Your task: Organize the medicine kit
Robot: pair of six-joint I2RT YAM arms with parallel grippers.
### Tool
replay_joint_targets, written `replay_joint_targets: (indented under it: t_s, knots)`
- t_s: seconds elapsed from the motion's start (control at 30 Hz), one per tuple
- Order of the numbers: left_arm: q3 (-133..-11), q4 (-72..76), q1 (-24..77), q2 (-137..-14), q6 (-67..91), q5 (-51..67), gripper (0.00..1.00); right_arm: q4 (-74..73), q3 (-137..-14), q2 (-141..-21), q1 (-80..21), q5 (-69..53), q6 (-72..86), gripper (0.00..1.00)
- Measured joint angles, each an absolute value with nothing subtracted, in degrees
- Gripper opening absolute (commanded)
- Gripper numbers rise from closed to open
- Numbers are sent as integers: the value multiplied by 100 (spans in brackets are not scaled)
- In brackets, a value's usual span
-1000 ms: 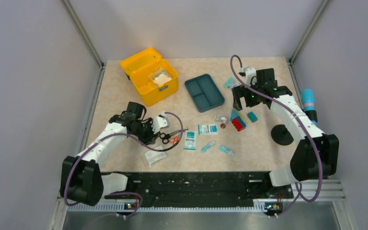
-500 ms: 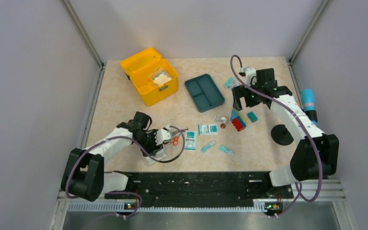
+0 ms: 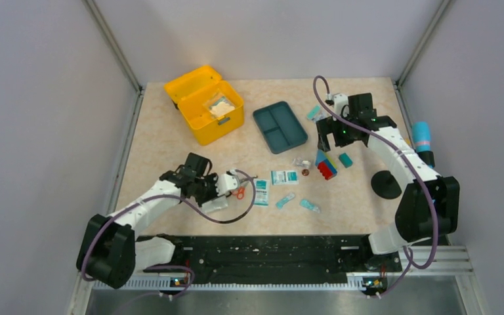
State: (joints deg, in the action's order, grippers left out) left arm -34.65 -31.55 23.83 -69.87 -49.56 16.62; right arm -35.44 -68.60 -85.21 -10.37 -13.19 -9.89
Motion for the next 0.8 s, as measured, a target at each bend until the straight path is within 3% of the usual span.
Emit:
replay_joint_targets:
  t_s: [0.3,0.53,0.7,0.8]
  knots:
    - [-4591,-2392,2158,-6528,-3929,1529,0,-3522,-6954,-8602,-1037,-1343,-980,96]
    - [-7693,-2082,2005,-8597,-1131,-279,0,-3527,-7019,-8606,-1037,-1341,-963,96]
    - [-9856,-2976,1570,-10027,819,-1509,0,-3511,-7030,-8604,-1037,-1321,-963,97]
    - [-10440,-3385,1315,-10573,1671,-1839,0,-3511,-7026,-8591,-1037,-1306,-965,96]
